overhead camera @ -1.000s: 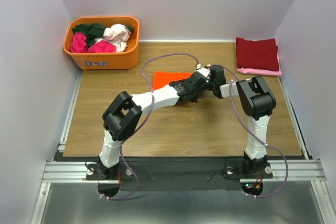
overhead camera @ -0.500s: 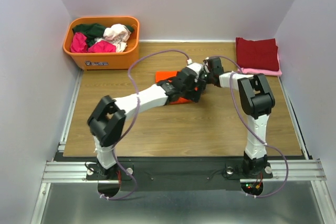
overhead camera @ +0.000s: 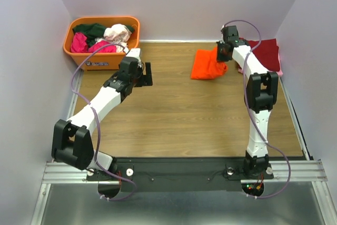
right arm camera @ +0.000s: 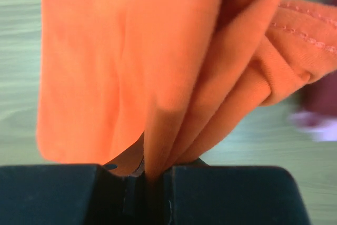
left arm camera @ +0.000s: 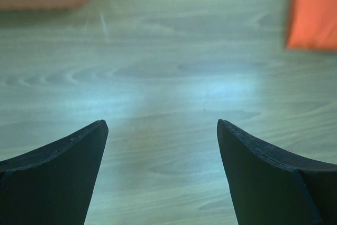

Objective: Fold and stack the t-shirts
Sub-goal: Neatly place the folded tshirt to the corner

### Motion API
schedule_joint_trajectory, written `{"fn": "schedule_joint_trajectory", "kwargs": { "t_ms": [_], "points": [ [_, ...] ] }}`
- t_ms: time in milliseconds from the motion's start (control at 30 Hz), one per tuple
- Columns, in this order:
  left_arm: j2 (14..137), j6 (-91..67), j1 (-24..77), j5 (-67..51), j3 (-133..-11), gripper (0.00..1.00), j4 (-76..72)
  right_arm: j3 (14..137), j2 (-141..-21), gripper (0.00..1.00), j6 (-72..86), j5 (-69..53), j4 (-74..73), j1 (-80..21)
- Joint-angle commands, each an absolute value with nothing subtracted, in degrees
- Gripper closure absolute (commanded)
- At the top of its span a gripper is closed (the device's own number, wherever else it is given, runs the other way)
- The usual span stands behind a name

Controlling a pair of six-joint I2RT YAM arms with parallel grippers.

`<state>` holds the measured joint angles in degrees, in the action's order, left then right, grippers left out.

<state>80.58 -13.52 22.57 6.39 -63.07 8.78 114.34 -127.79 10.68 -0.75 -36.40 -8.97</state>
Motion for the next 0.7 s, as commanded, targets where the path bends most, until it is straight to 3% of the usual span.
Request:
{"fn": "schedule_joint_trajectory", "kwargs": {
  "t_ms": [0, 100, 233, 667],
  "points": [
    [79.54, -13.71, 21.80, 2.90, -58.28, 0.03, 6.15, 123.03, -131.56, 0.99, -4.01, 14.48, -42.89, -7.65],
    [81.03, -13.80, 21.88, 3.33, -57.92, 0.03, 6.15, 129.61, -134.98, 0.99, -11.39, 22.82, -42.89, -7.29],
    [83.32, -14.50, 21.80, 4.92, -58.18, 0.03, 5.89, 135.59, -136.84, 1.00, -14.41, 24.18, -40.44, -4.15],
    [89.56, -14.50, 21.71, 2.81, -59.24, 0.03, 5.89, 135.88, -133.33, 1.00, -22.15, 24.18, -35.51, -0.27]
  ]
}}
